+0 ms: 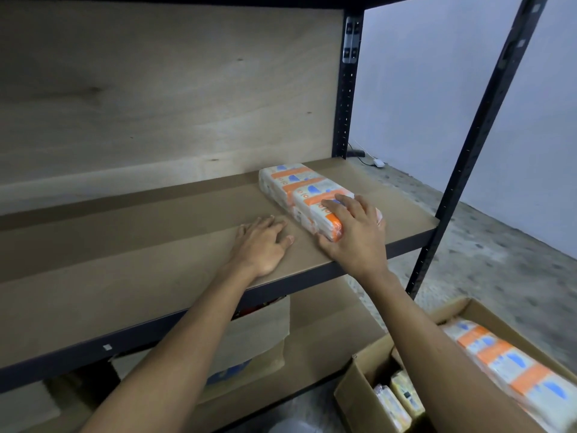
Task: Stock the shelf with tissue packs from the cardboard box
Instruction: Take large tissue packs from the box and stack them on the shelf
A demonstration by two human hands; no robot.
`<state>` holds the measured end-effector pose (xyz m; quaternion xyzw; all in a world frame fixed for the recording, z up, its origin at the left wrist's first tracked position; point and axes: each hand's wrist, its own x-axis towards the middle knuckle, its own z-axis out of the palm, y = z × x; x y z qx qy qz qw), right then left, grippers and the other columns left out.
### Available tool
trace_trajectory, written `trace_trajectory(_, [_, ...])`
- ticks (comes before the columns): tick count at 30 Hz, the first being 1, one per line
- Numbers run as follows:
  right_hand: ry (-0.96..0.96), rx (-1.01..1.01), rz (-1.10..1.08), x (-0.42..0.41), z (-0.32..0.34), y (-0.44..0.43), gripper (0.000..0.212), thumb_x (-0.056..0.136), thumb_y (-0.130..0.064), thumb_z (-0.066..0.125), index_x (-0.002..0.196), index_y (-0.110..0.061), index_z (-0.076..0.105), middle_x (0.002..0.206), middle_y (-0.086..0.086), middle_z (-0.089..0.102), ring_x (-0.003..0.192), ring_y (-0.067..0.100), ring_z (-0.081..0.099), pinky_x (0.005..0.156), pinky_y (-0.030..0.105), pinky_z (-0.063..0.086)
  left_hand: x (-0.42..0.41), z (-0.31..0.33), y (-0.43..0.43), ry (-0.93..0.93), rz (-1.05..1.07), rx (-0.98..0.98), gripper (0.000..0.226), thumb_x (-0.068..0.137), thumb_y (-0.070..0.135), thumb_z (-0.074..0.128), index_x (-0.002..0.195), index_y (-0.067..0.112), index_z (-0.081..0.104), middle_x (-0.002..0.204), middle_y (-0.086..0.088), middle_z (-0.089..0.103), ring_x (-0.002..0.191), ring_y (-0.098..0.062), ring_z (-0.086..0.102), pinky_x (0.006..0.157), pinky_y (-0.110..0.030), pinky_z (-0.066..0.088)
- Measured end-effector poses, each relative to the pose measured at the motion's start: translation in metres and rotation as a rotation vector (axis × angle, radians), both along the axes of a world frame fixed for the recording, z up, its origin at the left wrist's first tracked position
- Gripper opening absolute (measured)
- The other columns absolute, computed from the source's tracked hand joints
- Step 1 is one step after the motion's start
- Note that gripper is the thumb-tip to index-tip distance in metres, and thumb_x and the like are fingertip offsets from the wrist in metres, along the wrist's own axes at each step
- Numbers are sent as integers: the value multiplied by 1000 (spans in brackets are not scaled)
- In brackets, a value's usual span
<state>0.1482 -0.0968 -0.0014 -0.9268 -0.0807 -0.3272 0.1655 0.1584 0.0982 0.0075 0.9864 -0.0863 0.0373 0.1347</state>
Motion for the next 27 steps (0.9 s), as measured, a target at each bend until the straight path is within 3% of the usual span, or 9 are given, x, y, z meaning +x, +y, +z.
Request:
trace_trajectory(12, [92,22,-139,45,7,-46,59,75,-48,63,131,-36,47,144,-7,41,137,24,24,97,57,35,34,2,-47,20,-45,-33,56,98,53,31,149,31,29,160,1,19,148,-19,13,119,-46,6])
trace_trajectory(27, [168,78,-137,108,14,-91,59,76,-50,63,131,-39,45,147,-6,36,139,25,19,102,59,27,69,-9,-73,-36,24,-9,55,98,53,29,148,31,31,160,1,19,148,-20,14,119,-49,6])
